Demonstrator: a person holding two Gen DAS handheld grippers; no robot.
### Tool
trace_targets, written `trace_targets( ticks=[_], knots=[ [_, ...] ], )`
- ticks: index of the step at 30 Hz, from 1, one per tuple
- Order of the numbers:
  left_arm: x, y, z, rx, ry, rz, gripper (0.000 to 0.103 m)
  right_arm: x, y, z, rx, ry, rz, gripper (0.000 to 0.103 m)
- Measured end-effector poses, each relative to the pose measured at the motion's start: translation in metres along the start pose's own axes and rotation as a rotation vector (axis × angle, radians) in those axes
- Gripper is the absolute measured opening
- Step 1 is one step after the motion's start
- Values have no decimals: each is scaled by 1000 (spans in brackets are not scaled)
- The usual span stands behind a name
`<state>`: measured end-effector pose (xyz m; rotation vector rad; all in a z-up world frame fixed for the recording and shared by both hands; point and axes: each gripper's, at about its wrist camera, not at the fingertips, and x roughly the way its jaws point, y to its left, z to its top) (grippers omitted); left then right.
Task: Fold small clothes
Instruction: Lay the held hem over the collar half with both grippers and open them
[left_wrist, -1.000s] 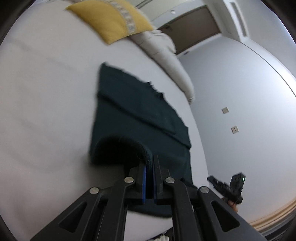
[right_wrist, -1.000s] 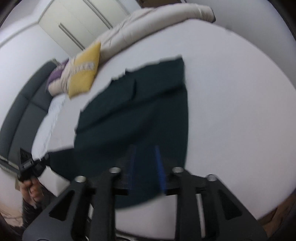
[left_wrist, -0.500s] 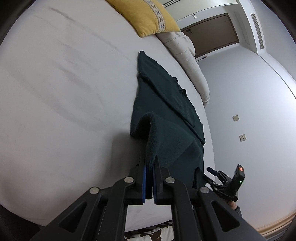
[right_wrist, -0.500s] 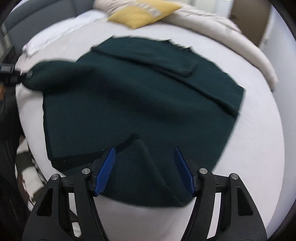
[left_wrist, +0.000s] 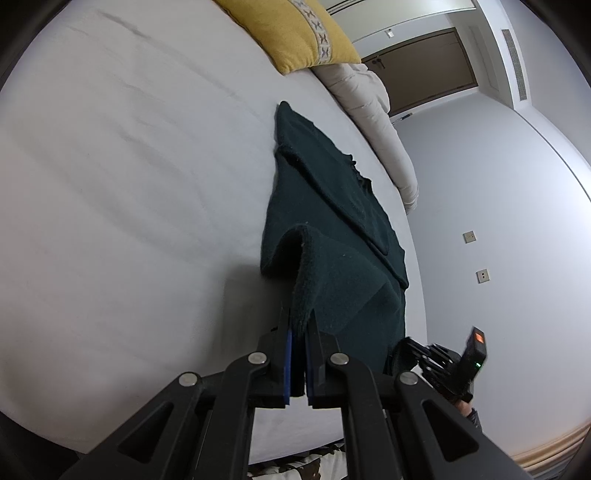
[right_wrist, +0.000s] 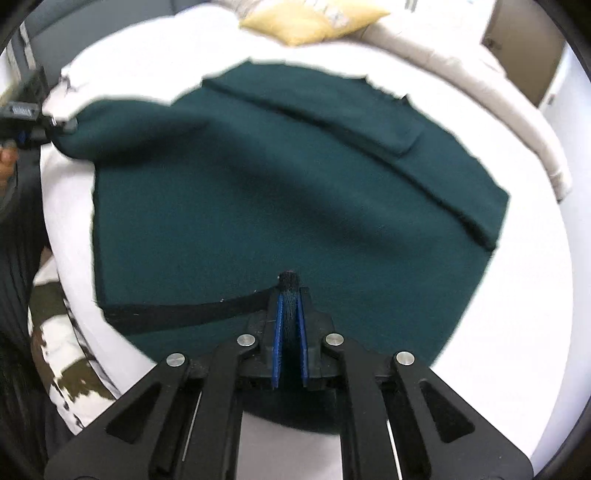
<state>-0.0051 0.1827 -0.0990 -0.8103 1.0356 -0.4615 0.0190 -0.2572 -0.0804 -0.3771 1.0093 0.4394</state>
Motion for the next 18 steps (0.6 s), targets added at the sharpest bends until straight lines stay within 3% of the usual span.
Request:
trace_targets(
  ticks=[9,12,18],
  knots=[
    [-13,-18,10,-58,-72,-93,6,-104,-30,-21,215,-357,-130,5],
    [-16,-28,23,-90,-112,-145,6,-139,-57,-40,299,-430,-203,5],
    [-14,-52,63,-104,-179,-204,6,-159,-100,-35,400,-526,-329,5]
  ],
)
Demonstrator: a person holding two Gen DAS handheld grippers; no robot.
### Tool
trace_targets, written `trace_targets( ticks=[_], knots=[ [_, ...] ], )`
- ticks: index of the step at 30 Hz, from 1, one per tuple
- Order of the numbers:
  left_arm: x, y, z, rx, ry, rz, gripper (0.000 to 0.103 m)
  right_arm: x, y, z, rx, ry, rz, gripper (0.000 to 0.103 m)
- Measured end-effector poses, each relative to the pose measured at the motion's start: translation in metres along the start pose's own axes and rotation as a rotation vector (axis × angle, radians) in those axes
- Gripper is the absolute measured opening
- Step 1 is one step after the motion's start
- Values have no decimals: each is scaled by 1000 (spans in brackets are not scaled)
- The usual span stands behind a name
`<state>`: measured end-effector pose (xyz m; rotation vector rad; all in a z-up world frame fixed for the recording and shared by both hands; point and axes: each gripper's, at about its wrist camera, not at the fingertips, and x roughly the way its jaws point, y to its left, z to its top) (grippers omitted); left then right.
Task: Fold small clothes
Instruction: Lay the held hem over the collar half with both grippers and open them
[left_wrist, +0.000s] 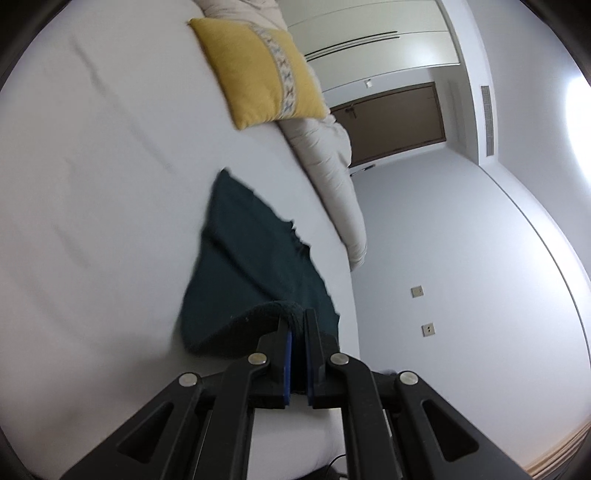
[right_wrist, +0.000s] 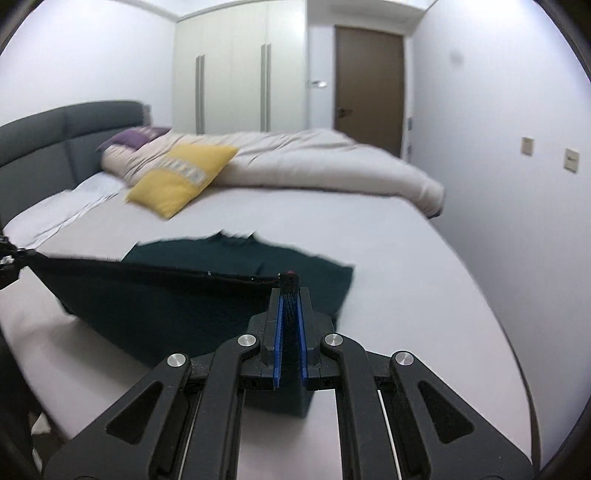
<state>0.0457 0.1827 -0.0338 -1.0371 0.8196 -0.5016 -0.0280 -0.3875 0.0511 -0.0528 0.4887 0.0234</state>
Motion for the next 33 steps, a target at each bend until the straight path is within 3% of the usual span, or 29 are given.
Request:
trace_targets(
  ticks=[6,11,18,25,26,28,29,30,31,33],
  knots=[
    [36,-20,36,2,-34,1,6,38,-7,26,-19,-25,-66,5],
    [74,-31,73,18,-41,24,6,98,-17,49,9,3,-81,5],
    [149,-29,125,44,2,114,6,223,-52,83,82,100,-93,5],
    [238,6,167,28,40,255,8,352,-74,98,101,219,-119,6],
    [243,11,170,30,34,269,10,373,-76,97,103,256,-119,7],
    [254,22,177,17,36,304,44,417,-77,91,96,351,-137,7],
    [254,25,177,6,40,301,52,428,-77,90,91,364,-142,9],
    [253,27,176,2,41,298,61,434,-76,88,98,354,-145,17],
    [249,27,174,17,40,292,62,436,-77,87,106,335,-141,23],
    [236,24,166,55,23,288,62,433,-80,84,143,311,-139,55]
  ],
)
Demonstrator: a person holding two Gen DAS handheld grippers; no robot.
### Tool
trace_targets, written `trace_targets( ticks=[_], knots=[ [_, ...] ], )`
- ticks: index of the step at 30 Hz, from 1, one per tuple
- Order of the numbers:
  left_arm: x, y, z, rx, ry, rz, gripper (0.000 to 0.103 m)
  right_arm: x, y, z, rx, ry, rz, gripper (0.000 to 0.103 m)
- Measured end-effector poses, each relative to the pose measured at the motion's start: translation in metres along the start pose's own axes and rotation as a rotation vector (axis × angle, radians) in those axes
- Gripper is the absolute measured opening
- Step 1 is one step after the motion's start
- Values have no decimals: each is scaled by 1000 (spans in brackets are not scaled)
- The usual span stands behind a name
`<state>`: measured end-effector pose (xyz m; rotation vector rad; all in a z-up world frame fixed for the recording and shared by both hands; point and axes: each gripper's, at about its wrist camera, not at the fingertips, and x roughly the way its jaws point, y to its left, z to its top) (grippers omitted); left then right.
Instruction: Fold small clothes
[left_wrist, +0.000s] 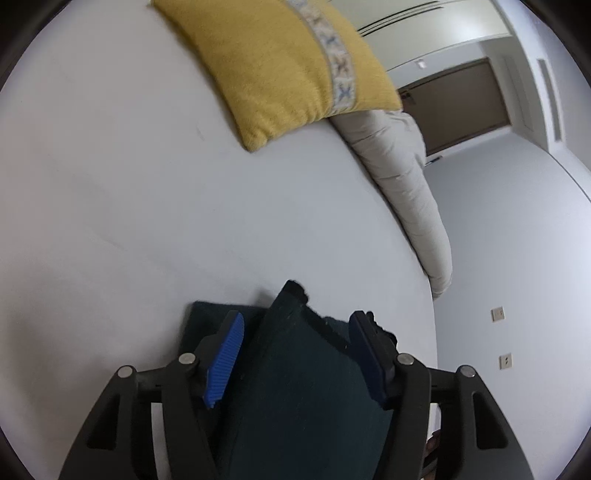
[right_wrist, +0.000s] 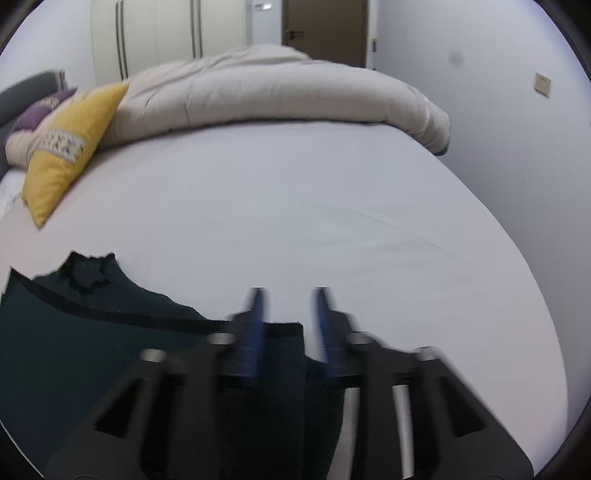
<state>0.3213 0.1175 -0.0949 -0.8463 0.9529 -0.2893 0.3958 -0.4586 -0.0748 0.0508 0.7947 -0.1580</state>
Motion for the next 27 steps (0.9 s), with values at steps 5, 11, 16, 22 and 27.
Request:
trace_targets(
  ticks=[5,11,16,22,27],
  knots=[
    [-20,-9,-35,138,1,45,62,-31,-15,-24,105,-19,79,58],
    [-16,-5,-55,191,10,115,62,-64,-11,-65,81,17,123,58],
    [1,-28,-36,291,-27,216,62,-55,-21,-69,145,31,130,58],
    [48,-27,-15,291,39,293,61,-79,-28,-86,132,30,122,58],
    [52,-23,-18,319,22,305,27,-68,-25,-81,115,46,109,58]
  ],
)
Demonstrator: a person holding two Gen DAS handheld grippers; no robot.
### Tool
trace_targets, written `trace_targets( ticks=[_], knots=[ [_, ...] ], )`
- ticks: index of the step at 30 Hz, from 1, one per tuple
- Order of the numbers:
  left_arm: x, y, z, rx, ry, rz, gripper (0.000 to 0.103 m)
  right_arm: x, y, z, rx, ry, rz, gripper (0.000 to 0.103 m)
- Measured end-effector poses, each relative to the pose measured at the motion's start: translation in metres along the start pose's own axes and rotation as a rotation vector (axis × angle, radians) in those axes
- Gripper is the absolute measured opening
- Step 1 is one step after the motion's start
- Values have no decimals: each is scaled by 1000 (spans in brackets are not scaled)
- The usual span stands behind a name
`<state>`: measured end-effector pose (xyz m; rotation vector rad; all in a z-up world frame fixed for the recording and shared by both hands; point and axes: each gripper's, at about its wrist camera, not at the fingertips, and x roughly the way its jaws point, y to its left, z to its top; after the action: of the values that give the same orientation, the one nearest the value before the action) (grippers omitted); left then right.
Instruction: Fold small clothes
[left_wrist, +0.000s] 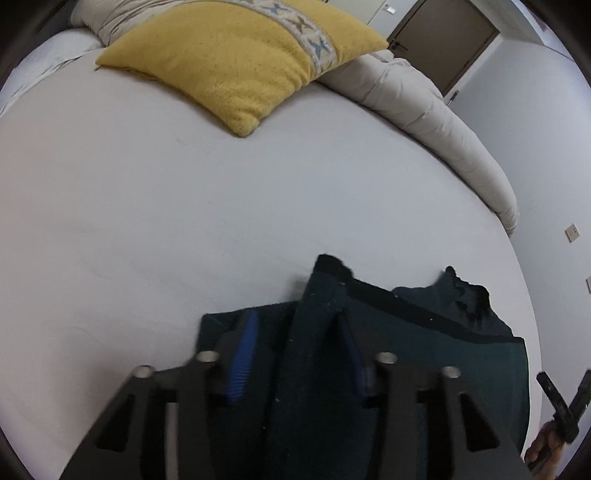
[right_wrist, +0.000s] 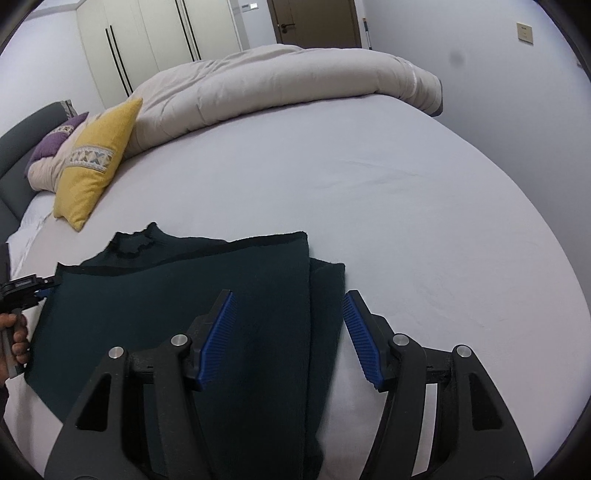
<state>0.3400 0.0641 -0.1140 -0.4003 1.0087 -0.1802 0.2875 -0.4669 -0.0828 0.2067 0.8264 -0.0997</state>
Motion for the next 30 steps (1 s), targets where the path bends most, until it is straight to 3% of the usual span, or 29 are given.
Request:
trace_targets(
  ticks=[1,8,13,17,18,22,27,29,30],
  knots=[
    [-2,0,-1,2,-2,-13,12,3,0,1,1,4,-3,58],
    [-32,-11,-8,42,-124,-16,7,40,19,21,-18,34,-11,53],
    [-49,-5,-10,7,-167,-44,7,70,34,26,-74,127,-63,31],
    [-54,15,-13,-47,-170,-47,7,74,40,30,-69,121,-61,5],
    [-53,19,-13,-57,-167,-35,0,75,44,30,-86,118,-73,4],
    [-44,48,-14,-143,-150,-7,1,74,48,31,-87,81,-86,1],
    [-47,49,-21,-136,-143,-20,1,73,43,30,-55,69,-92,4],
    [-54,36,-18,-92,-154,-19,7,68,39,30,-33,49,-57,10],
    [-56,28,-16,-64,-156,-21,22,63,38,29,-28,29,-45,16]
  ],
)
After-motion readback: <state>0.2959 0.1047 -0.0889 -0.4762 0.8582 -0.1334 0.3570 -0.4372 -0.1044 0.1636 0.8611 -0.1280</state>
